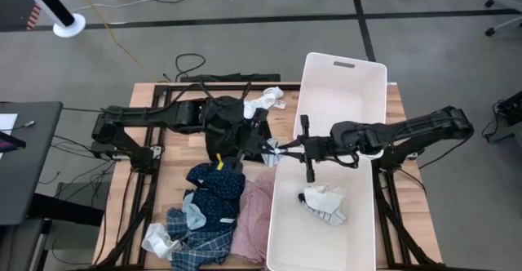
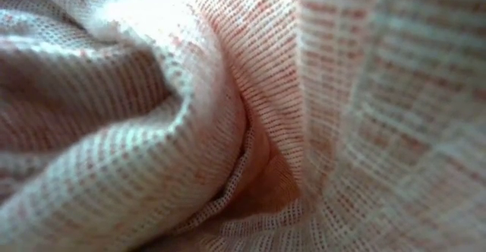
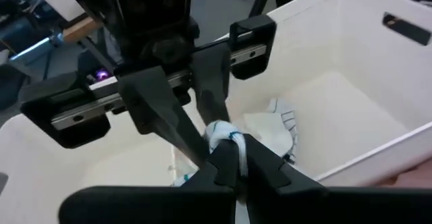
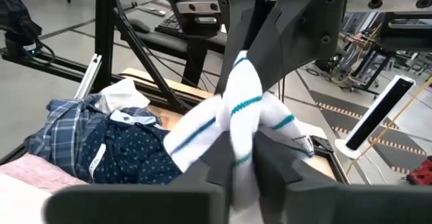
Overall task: Sort clothes
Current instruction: Put the white striped sock into the bottom laundry bin
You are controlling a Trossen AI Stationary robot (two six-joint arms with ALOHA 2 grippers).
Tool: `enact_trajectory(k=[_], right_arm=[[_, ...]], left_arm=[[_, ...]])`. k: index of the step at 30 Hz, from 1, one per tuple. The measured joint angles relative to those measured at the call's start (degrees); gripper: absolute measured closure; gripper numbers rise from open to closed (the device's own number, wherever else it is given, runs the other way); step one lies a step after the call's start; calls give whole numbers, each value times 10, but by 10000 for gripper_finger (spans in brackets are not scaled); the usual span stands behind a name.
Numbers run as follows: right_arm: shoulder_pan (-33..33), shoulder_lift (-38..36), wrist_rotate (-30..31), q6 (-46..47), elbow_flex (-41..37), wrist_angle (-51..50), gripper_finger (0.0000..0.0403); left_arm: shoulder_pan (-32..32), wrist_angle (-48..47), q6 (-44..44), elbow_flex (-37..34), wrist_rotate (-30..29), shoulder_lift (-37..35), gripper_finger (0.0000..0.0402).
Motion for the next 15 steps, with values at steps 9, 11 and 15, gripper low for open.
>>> enact_trajectory(k=[9,11,15], right_arm=[[3,-5,0,-21,0,-7,395],[8,-13,0,-23,0,-8,399],[28,-44,0,-27,0,-30,401]], left_arm=[[0,-11,-14,0,9,0,342],[0,-18,-14,0,9,0,321],[0,-42,-17,1,9,-1,271]])
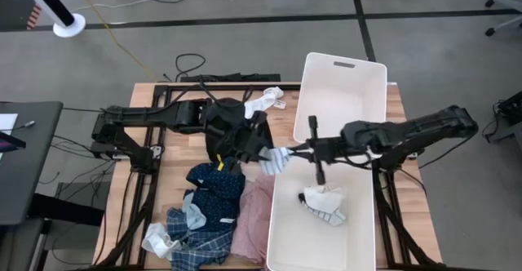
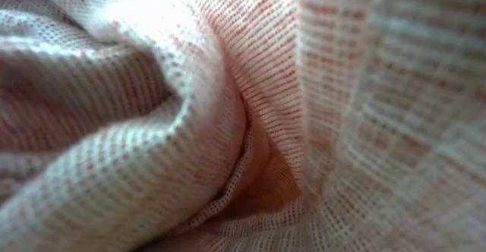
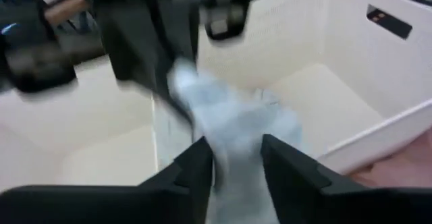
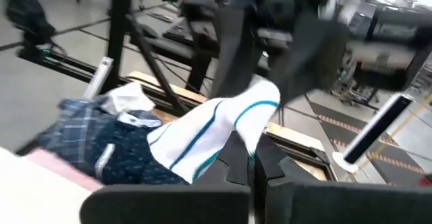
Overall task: Sort clothes
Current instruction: Put the white striped sock into the bottom laundry bin
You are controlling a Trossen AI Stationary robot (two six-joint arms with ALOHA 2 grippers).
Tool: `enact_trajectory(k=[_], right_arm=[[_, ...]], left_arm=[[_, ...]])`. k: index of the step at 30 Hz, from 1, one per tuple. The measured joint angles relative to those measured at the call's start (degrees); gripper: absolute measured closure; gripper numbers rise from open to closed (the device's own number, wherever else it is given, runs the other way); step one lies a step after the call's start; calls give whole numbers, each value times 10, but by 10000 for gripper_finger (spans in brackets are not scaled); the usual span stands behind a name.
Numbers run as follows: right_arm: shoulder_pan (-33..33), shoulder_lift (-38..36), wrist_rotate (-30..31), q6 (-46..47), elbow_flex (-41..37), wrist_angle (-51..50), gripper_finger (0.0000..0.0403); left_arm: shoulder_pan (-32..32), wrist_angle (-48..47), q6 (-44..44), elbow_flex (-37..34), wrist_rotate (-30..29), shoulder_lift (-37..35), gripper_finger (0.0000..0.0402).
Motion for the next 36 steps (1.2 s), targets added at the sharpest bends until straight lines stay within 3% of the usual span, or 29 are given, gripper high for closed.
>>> enact_trajectory(k=[7,17,26,36], right_arm=[[59,-76,0,6,0,-96,402],[144,-138,-1,119,0,-262,402],[175,-95,-24,212,0,-354,403],[174,-5,-46,232,0,-381,403]], left_arm=[[0,-57,-7,0,-33,0,202],[0,-83,-7,0,-65,0,201],[23,-83,-8,0,-70,0,202],[49,-84,-23,0,-70,1,202]])
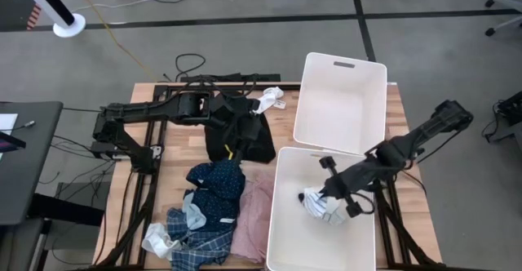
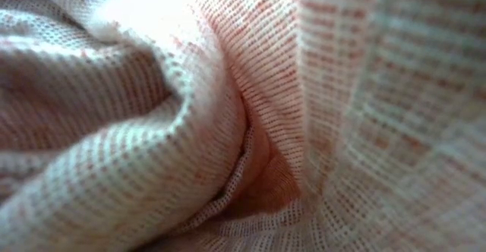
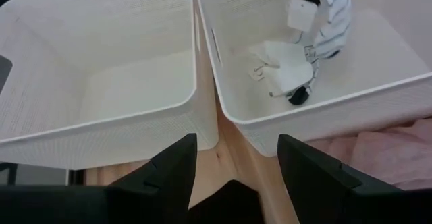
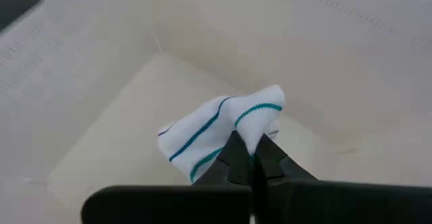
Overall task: Sort clothes
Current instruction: Put the white striped sock into the bottom laundry bin
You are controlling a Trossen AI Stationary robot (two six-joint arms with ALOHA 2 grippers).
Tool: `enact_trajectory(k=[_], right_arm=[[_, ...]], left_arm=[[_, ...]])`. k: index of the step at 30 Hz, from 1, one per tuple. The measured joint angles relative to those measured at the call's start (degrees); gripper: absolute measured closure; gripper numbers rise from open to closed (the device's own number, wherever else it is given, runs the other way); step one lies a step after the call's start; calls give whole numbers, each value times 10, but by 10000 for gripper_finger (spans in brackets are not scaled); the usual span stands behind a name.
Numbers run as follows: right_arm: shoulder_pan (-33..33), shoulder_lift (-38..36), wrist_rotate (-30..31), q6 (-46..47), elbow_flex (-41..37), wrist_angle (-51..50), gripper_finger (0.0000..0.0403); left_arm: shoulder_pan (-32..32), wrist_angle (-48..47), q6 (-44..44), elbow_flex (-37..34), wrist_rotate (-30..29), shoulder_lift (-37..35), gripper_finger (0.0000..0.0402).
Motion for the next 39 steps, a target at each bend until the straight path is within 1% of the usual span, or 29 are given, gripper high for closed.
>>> enact_trajectory(k=[14,19,25,29,34,39], right_arm=[[-2,90,0,-8,0,31,403],[-13,120,-1,-8,0,38,403],[-28,153,-1,-7,0,38,403],[-35,165,-1,-6,0,37,395],[-43,165,-1,0,0,37,371],[-43,164,-1,0,0,37,356]], left_arm=[[0,-28,-5,0,0,0,202],[0,-46,-8,-5,0,0,202],[8,-49,-25,-61,12,1,202],[8,-44,-38,-109,54,1,202],[-18,-22,-67,-158,110,1,202],[-61,-5,-94,-194,112,1,202]])
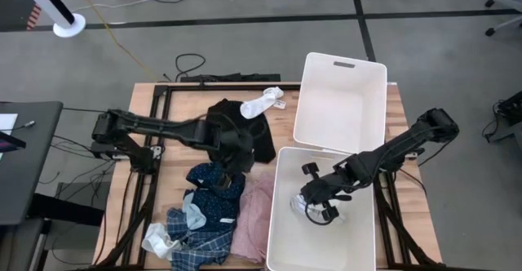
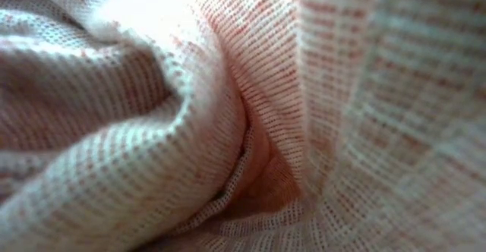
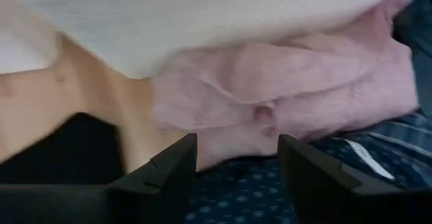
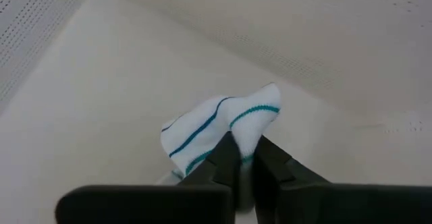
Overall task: Sort clothes
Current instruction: Put the white striped sock into the bottom laundry bin, then put the pink polo into the top laundry bin
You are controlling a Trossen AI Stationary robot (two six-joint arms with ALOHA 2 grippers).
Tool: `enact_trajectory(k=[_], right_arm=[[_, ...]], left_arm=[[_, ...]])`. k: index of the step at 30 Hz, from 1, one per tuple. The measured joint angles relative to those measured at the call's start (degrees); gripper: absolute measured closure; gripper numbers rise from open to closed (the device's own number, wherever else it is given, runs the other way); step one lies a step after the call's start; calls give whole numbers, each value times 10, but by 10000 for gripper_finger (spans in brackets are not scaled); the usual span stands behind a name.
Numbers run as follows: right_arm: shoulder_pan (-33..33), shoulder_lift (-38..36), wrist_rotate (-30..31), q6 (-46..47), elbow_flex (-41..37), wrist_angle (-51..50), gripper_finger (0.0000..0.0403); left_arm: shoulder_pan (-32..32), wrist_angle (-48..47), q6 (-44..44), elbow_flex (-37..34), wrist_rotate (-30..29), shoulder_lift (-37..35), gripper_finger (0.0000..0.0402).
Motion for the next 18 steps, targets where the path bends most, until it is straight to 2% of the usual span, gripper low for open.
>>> enact_trajectory(k=[6,10,13,18], right_arm=[[0,0,0,1,0,3,341],[-4,0,0,17,0,3,315],[-6,-1,0,29,0,3,282],[-11,-1,0,51,0,3,212]], left_arm=[[-49,66,-25,-43,28,0,202],[-87,122,-18,-71,25,0,202],[-118,138,7,-81,-24,3,202],[-177,156,102,-111,-108,12,202]])
